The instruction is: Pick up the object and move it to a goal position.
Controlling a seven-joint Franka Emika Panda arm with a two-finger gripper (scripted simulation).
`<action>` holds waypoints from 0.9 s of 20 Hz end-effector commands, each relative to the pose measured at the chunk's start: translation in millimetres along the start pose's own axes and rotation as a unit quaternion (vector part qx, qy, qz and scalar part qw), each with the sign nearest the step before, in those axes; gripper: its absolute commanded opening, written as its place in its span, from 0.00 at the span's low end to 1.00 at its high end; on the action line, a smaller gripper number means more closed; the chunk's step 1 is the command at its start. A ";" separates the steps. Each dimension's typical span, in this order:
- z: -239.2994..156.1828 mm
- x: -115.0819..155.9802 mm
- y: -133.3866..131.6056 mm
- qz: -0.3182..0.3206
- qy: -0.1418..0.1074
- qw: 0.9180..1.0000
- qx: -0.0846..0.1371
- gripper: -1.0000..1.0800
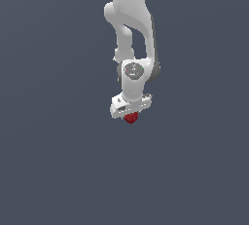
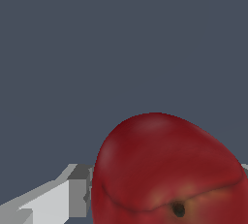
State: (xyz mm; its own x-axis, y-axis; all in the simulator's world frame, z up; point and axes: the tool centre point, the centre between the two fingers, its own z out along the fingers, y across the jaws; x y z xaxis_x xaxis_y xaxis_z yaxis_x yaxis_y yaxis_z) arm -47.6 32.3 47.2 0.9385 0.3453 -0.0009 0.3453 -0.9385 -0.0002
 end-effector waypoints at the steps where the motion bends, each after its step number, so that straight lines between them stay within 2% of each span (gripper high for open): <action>1: 1.1 0.5 -0.2 0.000 0.000 1.000 0.000 0.00; 12: -1.0 0.1 0.5 0.000 0.001 1.000 0.000 0.00; 18: -15.3 -3.7 2.3 0.000 0.001 1.000 0.000 0.00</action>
State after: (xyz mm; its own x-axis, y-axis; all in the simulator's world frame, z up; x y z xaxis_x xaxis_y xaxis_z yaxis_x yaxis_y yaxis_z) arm -50.6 29.9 56.4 0.9385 0.3452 -0.0028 0.3452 -0.9385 -0.0005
